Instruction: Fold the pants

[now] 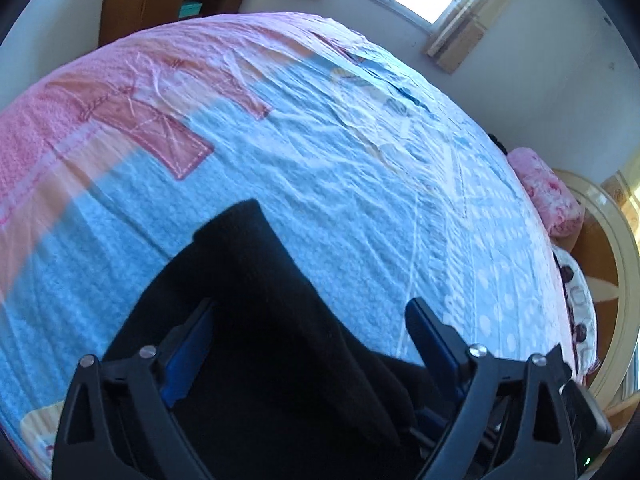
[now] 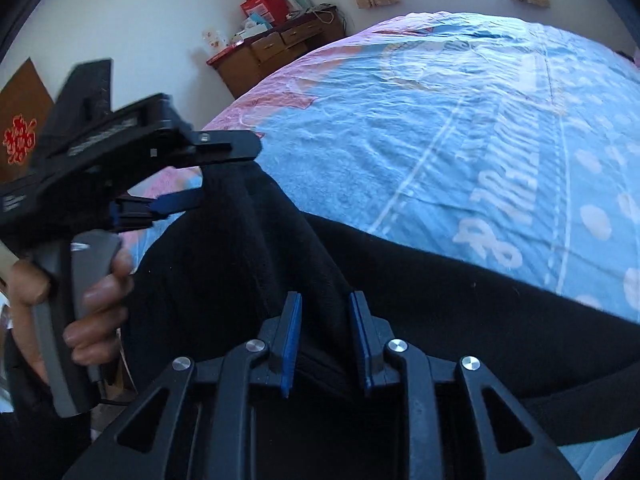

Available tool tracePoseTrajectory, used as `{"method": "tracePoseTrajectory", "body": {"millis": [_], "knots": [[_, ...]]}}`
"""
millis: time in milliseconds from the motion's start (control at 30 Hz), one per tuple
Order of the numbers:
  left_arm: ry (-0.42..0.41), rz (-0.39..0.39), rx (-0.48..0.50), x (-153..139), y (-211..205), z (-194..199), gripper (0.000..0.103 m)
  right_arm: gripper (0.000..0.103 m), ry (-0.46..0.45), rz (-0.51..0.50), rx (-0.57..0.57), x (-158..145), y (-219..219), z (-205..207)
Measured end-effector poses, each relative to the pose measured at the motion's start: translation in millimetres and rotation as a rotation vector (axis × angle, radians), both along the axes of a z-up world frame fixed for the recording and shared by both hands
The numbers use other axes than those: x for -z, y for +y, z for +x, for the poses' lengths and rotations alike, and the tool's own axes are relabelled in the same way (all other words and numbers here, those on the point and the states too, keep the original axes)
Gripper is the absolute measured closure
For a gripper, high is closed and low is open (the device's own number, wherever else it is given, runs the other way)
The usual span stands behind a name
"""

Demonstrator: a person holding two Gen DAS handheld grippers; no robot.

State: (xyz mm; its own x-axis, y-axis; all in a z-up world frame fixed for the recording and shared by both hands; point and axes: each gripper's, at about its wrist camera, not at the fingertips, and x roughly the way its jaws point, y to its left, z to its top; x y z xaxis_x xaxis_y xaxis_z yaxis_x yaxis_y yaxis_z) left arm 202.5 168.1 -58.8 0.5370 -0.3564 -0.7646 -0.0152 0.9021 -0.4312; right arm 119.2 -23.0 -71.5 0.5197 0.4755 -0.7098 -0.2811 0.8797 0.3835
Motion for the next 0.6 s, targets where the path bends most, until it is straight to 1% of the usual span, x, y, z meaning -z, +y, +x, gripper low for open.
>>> {"method": "tracePoseTrajectory", "body": {"millis": [67,100,133,167,200,233,267,333,400,433,467,533,600], "knots": [[-0.013,0.017,-0.031,3,-1,0,0.038,0.077,-0.005,0.011,0.006,2,-1,0],[-0.015,0.027,-0.032,4,-2,0,0.064,0.077,-0.008,0.007,0.005,1,-1,-1],[-0.017,0.03,-0.025,5,-2,-1,0.094,0.077,-0.013,0.004,0.006,2,0,-2],[-0.021,-0.011,-0.01,6,1,-3,0.096,0.077,-0.015,0.012,0.013,1,-2,-3],[-0.029,-0.055,-0.012,7,6,-7,0.094,0.077,-0.017,0.031,0.028,-2,-6,-4],[-0.044,-0.097,-0.022,5,13,-14,0.094,0.077,-0.026,0.077,0.062,-7,-14,-6],[-0.055,-0.117,-0.027,1,18,-20,0.094,0.076,-0.045,0.159,0.111,-14,-31,-13],[-0.098,-0.145,-0.029,-12,26,-37,0.094,0.074,-0.065,0.259,0.19,-25,-60,-23],[-0.143,-0.163,-0.024,-26,30,-52,0.094,0.062,-0.081,0.354,0.278,-36,-100,-40],[-0.165,-0.171,-0.023,-34,32,-61,0.094,0.049,-0.089,0.408,0.326,-40,-124,-52],[-0.172,-0.178,-0.02,-39,33,-64,0.094,0.036,-0.091,0.434,0.354,-42,-138,-60],[-0.183,-0.209,-0.014,-48,35,-75,0.094,0.03,-0.081,0.486,0.42,-45,-171,-81],[-0.194,-0.23,-0.007,-56,36,-82,0.094,0.03,-0.027,0.51,0.446,-41,-189,-95]]}}
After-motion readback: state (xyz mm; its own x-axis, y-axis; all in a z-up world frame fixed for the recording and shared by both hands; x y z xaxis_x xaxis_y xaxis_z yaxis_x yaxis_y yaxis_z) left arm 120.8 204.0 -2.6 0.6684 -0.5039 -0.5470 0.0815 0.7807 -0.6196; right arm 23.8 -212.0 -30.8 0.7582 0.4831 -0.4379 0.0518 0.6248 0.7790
